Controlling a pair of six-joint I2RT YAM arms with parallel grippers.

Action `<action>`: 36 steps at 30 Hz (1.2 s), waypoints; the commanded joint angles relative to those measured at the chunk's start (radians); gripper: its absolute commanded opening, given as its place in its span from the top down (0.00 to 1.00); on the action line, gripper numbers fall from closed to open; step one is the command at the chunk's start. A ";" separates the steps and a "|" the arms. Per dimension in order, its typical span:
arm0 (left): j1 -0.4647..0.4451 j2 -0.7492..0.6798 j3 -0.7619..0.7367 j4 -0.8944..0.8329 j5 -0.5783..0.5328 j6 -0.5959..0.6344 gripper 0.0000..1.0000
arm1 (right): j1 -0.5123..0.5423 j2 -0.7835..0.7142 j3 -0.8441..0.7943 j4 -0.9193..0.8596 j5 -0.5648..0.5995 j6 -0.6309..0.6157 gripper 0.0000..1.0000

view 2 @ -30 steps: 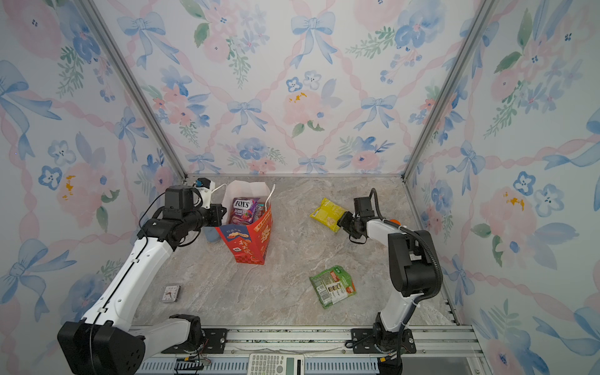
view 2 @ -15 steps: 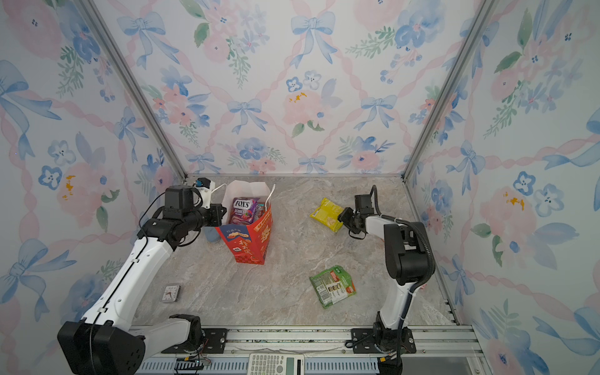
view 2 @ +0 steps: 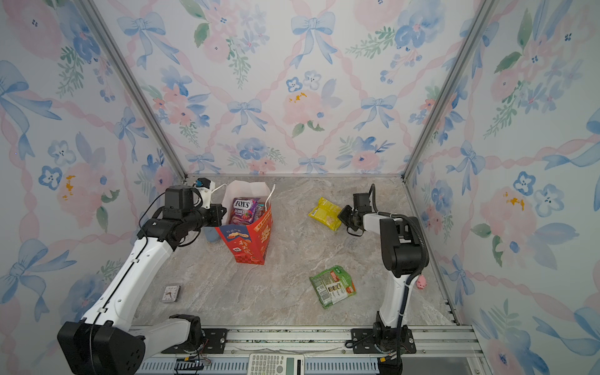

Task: Place the snacks into the paper bag
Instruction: 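Lower the right gripper onto the yellow chip bag and close on its edge, then lift the yellow chip bag high with the right gripper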

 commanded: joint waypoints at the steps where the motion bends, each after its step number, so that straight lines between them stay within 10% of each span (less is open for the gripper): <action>1: -0.002 0.010 0.028 0.024 0.004 0.008 1.00 | -0.006 0.008 0.019 -0.040 0.003 -0.010 1.00; 36: -0.004 -0.001 0.022 0.025 0.019 0.003 1.00 | 0.344 -0.483 0.384 -0.444 0.149 -0.286 1.00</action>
